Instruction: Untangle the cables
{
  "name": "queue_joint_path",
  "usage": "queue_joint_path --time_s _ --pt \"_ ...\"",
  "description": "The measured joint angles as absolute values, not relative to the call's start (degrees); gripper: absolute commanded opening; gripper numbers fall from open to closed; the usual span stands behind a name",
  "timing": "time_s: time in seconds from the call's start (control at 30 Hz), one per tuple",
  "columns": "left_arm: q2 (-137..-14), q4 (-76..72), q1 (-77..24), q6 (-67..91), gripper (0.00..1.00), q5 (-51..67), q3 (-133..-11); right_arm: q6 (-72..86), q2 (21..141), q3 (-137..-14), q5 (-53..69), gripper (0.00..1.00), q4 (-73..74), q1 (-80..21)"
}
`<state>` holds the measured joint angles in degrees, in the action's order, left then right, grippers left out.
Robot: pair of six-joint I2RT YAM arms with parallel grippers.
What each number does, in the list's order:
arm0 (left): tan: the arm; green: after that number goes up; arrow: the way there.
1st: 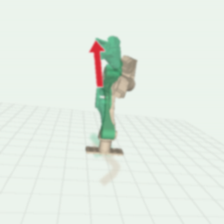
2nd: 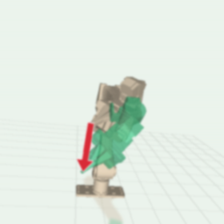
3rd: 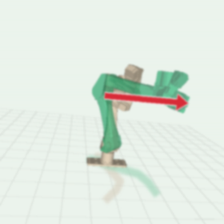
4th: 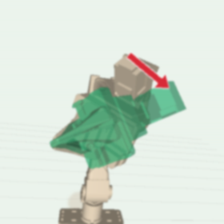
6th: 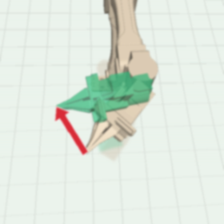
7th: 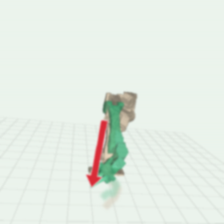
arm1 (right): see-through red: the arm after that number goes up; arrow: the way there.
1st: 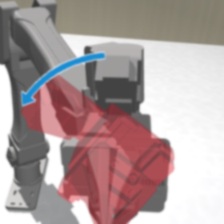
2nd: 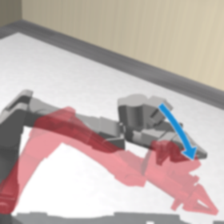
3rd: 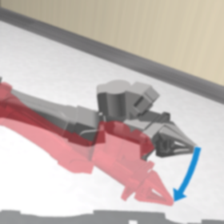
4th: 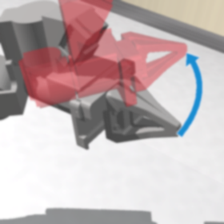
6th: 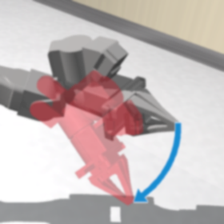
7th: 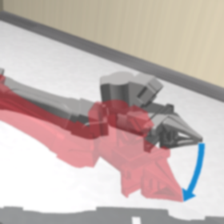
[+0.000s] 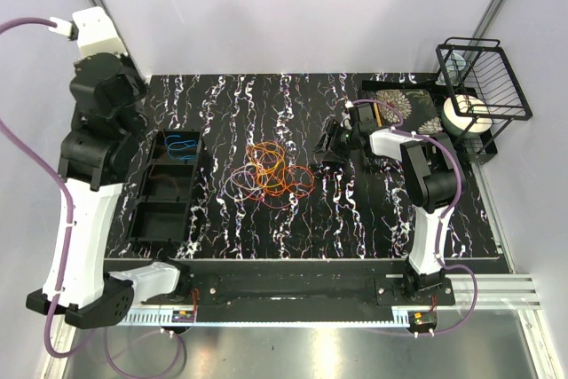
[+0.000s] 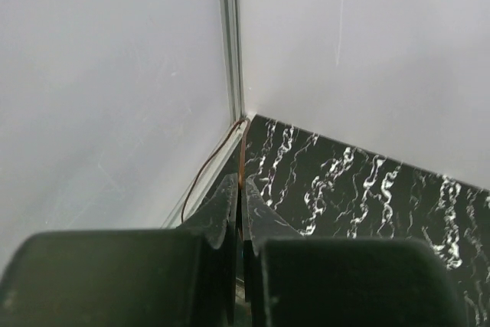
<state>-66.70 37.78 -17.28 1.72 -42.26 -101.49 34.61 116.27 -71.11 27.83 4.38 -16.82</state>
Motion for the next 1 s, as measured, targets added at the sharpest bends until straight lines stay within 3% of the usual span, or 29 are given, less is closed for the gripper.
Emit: queue_joint_path --time_s 0.27,0.7,1.0 --pt "-67.4 37.3 -17.3 0.0 0.00 -42.9 -106.3 34.6 116.3 -71.1 28.2 0.59 4.4 -16.8" --pt "-56.8 33.9 -13.9 1.8 0.00 -45.0 -80.2 35.1 116.8 -71.1 29.6 0.59 3.9 -16.8" --pt "-53.6 34.2 -12.3 5.2 0.00 -44.2 -75.5 35.7 117.1 -71.2 30.3 0.59 3.6 -16.8"
